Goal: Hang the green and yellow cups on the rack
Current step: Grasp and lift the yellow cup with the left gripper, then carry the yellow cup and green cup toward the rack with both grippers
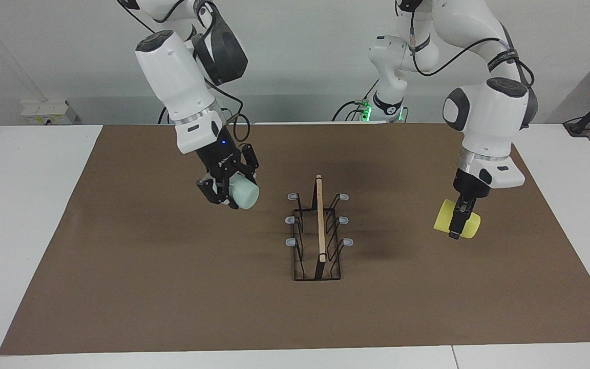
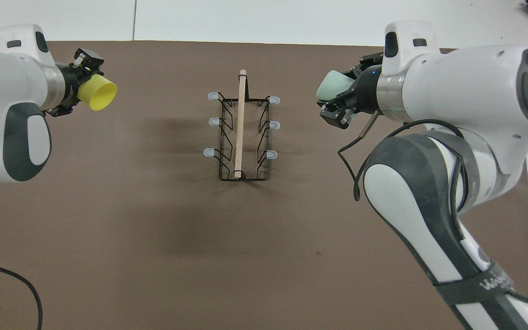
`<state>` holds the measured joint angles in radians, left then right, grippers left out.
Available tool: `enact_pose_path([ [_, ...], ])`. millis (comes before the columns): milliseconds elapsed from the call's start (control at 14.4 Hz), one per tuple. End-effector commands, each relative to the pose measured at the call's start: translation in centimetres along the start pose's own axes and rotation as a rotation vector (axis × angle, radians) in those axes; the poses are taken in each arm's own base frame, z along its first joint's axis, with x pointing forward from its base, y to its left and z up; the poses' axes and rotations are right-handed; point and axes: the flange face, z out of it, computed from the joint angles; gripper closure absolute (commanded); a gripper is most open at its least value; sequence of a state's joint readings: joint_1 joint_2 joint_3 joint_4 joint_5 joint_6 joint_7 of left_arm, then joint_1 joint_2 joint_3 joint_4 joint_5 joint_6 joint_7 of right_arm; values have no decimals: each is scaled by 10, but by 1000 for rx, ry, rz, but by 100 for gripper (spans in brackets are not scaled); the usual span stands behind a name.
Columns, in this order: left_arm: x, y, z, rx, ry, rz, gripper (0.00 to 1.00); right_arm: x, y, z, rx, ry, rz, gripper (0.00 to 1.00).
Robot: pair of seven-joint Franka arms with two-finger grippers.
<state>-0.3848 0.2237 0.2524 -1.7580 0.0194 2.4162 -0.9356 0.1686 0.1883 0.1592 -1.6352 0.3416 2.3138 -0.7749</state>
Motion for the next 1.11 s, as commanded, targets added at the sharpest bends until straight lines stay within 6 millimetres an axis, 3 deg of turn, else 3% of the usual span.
enact_pose_path([
  [0,-15,13,-1,-8,79,110,100,0,-5,0,20,132,30,100],
  [139,-32,24,-2,4,115,200,100,0,-13,3,41,230,30,100],
  [346,-66,41,-2,-10,116,275,100,-10,-48,14,95,443,118,100],
  [554,-98,53,-3,5,156,384,100,-36,-71,27,106,566,127,100],
  [762,-127,62,-7,-5,237,392,100,-69,-89,56,98,674,149,100],
  [900,-154,65,-11,-2,288,407,100,-84,-116,80,80,727,159,100],
  [1039,-177,67,-15,-13,337,406,100,-96,-128,93,70,732,146,100],
])
